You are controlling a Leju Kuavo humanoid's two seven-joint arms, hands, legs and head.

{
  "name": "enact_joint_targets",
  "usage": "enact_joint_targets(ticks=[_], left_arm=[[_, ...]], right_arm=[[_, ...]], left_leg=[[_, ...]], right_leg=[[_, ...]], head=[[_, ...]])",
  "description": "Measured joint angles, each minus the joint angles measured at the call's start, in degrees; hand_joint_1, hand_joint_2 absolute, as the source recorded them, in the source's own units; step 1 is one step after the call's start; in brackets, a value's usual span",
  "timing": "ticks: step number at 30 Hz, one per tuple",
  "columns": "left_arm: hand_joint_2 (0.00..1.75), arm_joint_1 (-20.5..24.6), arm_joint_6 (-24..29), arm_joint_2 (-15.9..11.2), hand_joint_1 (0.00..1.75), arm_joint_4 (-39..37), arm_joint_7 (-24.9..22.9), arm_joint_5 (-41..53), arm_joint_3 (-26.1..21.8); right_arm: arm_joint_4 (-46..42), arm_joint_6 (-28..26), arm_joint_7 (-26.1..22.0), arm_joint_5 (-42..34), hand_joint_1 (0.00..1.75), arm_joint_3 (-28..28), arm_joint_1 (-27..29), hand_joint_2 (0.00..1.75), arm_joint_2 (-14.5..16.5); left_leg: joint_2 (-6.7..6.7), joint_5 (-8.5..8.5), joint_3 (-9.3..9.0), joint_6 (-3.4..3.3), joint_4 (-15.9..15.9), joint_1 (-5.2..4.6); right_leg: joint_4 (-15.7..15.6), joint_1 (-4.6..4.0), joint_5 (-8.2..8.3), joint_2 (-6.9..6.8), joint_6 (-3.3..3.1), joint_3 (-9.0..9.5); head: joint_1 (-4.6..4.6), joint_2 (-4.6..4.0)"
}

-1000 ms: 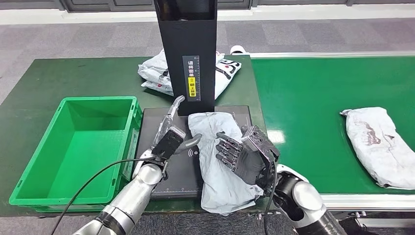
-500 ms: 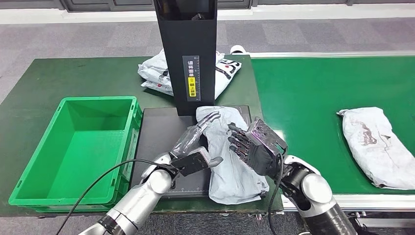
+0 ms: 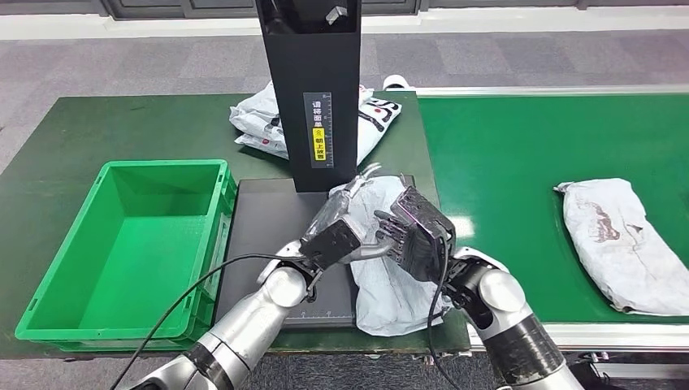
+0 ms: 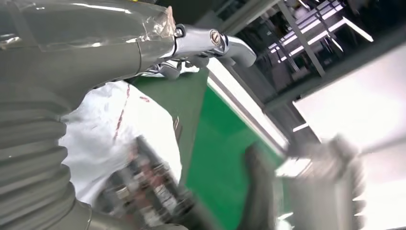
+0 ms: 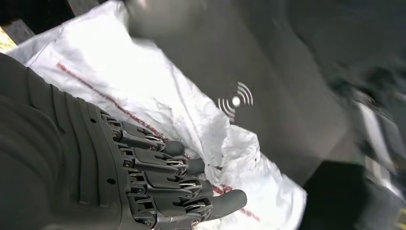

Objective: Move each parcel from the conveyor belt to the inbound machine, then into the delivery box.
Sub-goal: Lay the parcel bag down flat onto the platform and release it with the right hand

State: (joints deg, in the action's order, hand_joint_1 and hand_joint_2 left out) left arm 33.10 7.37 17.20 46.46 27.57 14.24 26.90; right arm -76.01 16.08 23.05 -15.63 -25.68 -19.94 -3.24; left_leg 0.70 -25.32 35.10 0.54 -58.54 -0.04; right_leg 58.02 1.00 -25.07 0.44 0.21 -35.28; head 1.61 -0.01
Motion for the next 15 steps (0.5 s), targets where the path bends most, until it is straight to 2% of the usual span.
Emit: enact_joint_targets(ticks=[11,15], left_arm=[[1.75,4.2,-1.1,2.5,0.00,-5.6,-0.1,-2.7,-0.2],[1.75,5.2,-6.1,2.9,0.00,-7.0,0.8,-3.8,0.0]], right_arm=[[1.6,3.5,0.0,-1.1,0.00,-7.2,0.2,0.00,1.9],[1.8,6.8,-1.6,-3.0,0.00,-9.4,-0.3,0.00,2.1]], left_leg=[[0.00,0.00,0.01,0.00,0.0,-0.01],[0.01,0.00,0.02,0.00,0.0,0.00]], right_leg=[[0.0,0.01,0.00,0.00,0.00,0.00],[0.0,0.00,0.00,-0.01,0.00,0.00]], head=[[0.00,0.00],[0.00,0.00]])
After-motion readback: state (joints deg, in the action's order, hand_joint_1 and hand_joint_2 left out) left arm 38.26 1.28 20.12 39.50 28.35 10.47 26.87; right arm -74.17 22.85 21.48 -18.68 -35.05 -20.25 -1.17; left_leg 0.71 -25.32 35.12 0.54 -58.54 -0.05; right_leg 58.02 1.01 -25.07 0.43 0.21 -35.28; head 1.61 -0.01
